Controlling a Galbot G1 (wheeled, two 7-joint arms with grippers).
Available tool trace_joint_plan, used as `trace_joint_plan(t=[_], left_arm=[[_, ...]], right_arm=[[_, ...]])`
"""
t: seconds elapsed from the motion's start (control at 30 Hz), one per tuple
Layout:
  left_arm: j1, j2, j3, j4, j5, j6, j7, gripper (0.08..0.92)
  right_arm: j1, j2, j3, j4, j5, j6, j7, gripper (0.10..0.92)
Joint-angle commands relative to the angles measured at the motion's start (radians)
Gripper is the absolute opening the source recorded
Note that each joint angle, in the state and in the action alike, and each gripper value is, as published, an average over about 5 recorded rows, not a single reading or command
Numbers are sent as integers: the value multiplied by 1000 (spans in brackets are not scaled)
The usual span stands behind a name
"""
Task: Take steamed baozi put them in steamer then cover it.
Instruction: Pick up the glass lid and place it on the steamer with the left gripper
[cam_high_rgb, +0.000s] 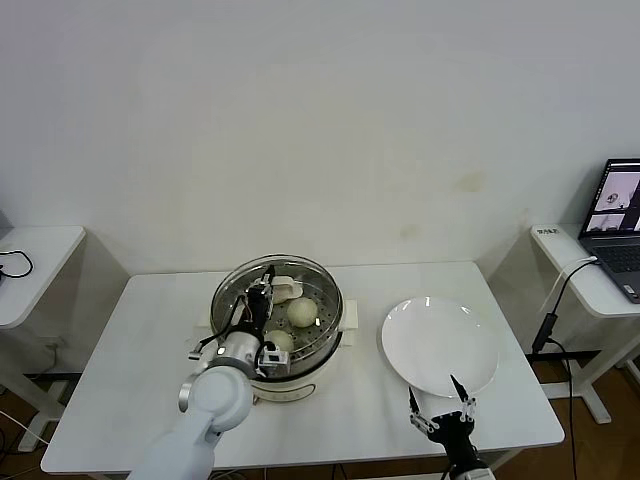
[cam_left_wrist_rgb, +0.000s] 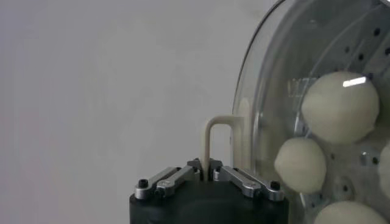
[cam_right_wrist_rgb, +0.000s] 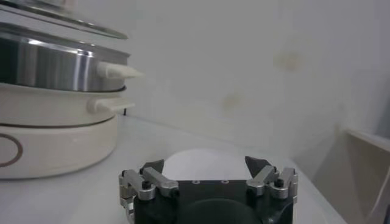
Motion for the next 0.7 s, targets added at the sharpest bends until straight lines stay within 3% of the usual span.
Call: trace_joint_plan(t=[0.03,0.7], left_arm=[[-3,-27,5,30,39,-4,9,142],[29,-34,-5,9,36,-18,3,142]], right_arm=[[-1,1,-5,-5,-7,3,-1,823],[-7,2,-20,-3,-17,4,-2,823]])
